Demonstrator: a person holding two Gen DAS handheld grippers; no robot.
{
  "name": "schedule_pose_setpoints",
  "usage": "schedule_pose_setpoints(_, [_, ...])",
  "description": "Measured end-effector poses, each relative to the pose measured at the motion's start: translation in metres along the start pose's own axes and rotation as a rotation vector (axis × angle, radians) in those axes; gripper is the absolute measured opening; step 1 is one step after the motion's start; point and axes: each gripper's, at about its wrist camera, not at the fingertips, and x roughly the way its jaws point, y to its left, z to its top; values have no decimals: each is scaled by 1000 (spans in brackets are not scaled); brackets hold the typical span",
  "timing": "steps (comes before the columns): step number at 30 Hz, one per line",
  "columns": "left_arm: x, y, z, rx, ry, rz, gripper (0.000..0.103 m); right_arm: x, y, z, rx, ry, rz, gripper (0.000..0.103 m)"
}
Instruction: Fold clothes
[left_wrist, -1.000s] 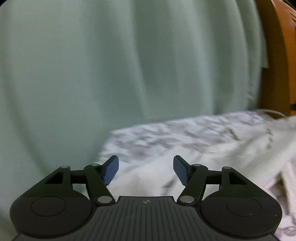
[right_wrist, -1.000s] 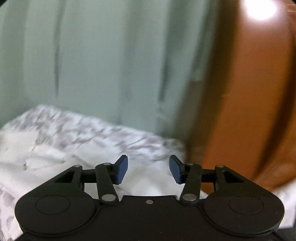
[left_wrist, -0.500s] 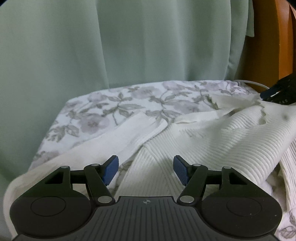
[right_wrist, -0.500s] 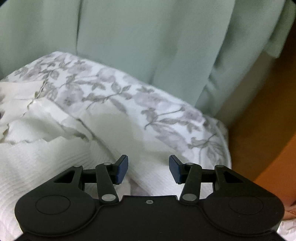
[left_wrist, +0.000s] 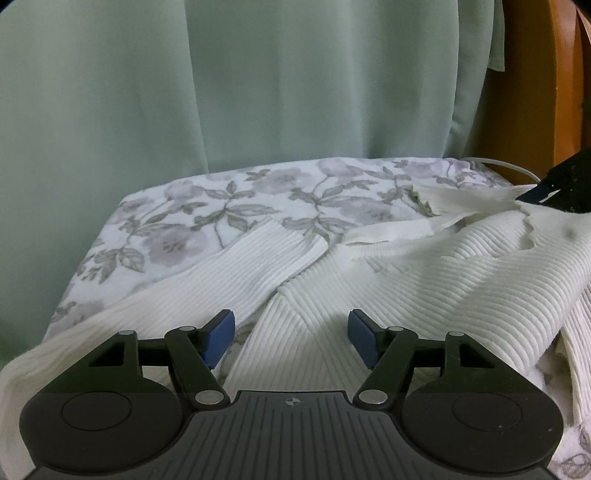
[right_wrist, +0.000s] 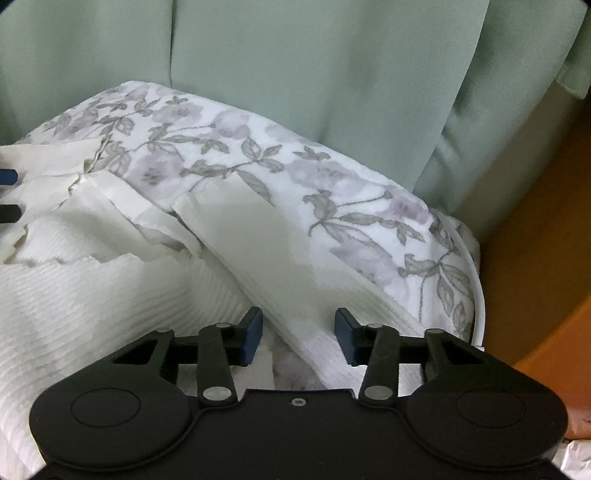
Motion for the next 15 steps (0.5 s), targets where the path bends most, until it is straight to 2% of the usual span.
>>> schedule_pose_setpoints(5, [3, 1, 0, -7, 0, -5, 67, 8, 2, -1, 1, 3, -22, 19])
schedule_pose_setpoints(8, [3, 2, 0, -9, 0, -5, 68, 8, 2, -2, 10, -12, -36, 11])
schedule_pose_setpoints(11, [3, 2, 0, -8, -2, -4, 68, 5, -2, -4, 40, -43, -50, 8])
schedule_pose_setpoints(15, [3, 3, 0, -9, -3, -7, 68, -8, -17, -4, 97, -133, -157, 8])
